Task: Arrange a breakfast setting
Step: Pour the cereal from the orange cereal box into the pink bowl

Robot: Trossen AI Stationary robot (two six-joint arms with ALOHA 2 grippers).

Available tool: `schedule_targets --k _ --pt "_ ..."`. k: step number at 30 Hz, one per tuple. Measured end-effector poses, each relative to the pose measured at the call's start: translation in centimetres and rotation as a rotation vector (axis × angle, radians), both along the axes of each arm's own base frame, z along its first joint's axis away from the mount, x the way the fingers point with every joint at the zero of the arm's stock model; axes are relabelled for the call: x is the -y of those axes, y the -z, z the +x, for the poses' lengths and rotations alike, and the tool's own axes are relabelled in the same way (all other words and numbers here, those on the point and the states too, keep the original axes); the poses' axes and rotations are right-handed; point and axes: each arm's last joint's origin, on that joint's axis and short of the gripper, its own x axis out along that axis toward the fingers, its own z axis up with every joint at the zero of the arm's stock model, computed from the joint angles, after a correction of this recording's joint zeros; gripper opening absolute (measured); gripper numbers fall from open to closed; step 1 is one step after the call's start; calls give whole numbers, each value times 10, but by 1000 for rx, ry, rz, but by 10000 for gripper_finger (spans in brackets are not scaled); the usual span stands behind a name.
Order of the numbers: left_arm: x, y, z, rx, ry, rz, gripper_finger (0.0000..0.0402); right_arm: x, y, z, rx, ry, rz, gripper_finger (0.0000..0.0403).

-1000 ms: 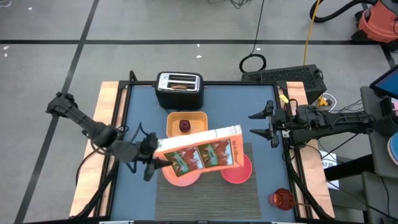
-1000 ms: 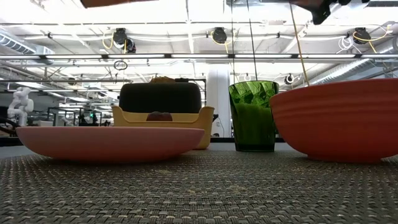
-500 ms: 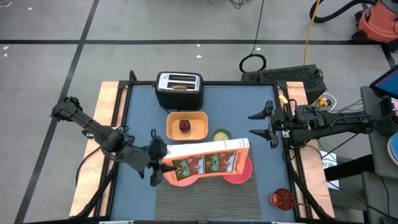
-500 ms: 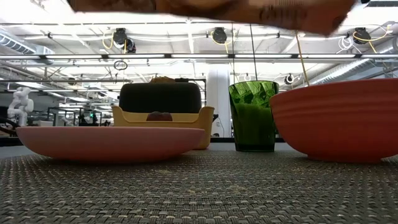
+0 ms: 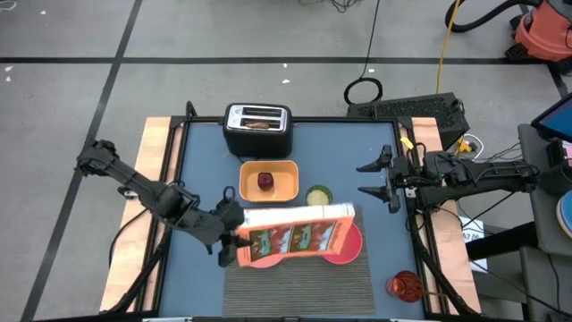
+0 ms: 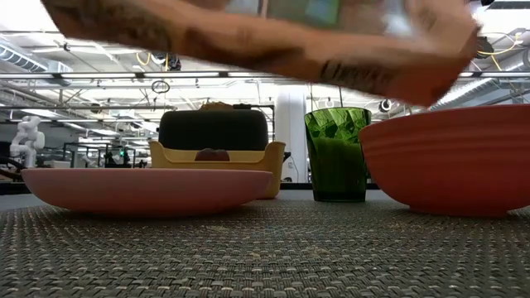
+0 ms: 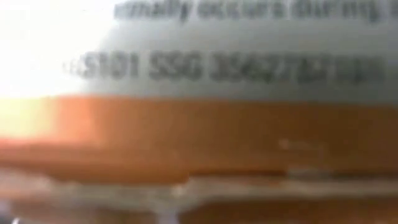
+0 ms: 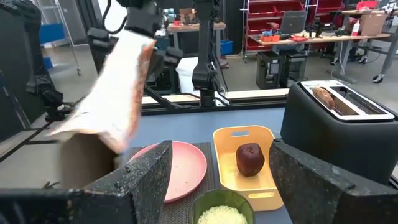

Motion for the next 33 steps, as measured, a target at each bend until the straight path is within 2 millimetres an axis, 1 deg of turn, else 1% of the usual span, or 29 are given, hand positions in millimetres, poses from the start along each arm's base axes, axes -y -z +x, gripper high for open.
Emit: schedule_targets --k 3,7,10,14,33 --pt "-2 -6 0 45 -31 -2 186 0 0 0 -2 0 0 258" --pt "-3 -2 0 6 -1 -15 186 0 0 0 -2 0 0 258" --pt "-5 -4 1 25 -22 -11 186 0 0 0 -3 0 0 258" --pt "-5 -3 0 -4 3 -26 186 0 0 0 -2 0 0 258" --pt "-11 -3 3 -9 -13 -46 186 0 0 0 -3 0 0 258"
